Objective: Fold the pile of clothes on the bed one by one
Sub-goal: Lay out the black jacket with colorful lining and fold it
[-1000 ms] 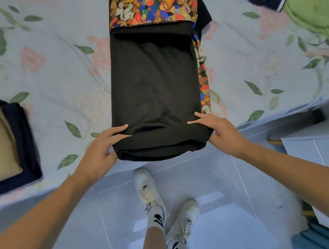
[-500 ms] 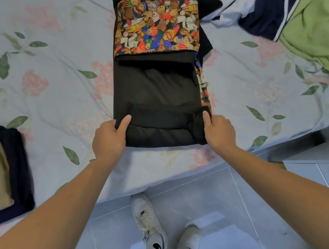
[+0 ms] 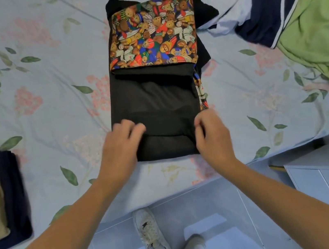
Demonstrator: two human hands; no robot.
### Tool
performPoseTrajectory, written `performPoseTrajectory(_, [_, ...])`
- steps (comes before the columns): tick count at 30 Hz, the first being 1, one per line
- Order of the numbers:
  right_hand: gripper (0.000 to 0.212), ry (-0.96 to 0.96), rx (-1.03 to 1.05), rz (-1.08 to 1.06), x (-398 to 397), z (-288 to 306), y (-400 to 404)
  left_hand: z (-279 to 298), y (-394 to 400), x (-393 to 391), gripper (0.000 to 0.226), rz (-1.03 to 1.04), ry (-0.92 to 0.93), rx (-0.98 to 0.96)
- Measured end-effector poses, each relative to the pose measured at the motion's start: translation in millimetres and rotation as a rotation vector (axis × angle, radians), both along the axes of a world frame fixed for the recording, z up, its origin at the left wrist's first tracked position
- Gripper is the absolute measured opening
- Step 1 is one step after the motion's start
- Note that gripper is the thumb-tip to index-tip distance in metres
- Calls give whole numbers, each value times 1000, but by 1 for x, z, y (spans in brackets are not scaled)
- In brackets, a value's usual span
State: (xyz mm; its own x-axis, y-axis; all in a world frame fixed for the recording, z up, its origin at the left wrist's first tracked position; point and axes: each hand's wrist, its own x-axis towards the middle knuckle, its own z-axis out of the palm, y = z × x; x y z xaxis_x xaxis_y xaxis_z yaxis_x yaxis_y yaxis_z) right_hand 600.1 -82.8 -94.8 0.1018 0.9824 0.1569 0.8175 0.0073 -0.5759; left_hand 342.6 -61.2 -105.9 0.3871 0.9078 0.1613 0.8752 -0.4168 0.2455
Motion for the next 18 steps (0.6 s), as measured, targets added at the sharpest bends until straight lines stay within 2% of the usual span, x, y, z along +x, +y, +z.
performPoseTrajectory(1, [11, 32, -12, 165, -2, 1, -12, -4, -7, -2, 53, -151, 17, -19])
performPoseTrajectory(2, [16, -6, -49, 315, -2, -2, -27, -10, -14, -7, 53, -246, 24, -73])
performPoseTrajectory(4, [52, -196, -173, 526, 6, -16, -51, -20, -25, -17, 54, -281, 21, -225])
performPoseTrajectory(5, [67, -294, -215, 564, 11, -25, -58, -22, -27, -22, 62, -283, 35, -280])
performPoseTrajectory(6, [75, -360, -227, 571, 16, -32, -60, -25, -26, -27, 70, -287, 64, -304])
performPoseTrajectory(9, [79, -436, -199, 513, 25, -41, -42, -36, -11, -30, 95, -254, 163, -297])
performPoseTrajectory(13, [100, -549, -332, 384, 31, -34, -7, -35, 12, -29, 101, -223, 204, -274])
performPoseTrajectory(15, [97, -477, -370, 373, 38, -23, 9, -24, 21, -33, 93, -210, 139, -317])
performPoseTrajectory(18, [68, -234, -348, 452, 54, 8, 37, 23, 46, -45, 61, 4, -155, -559])
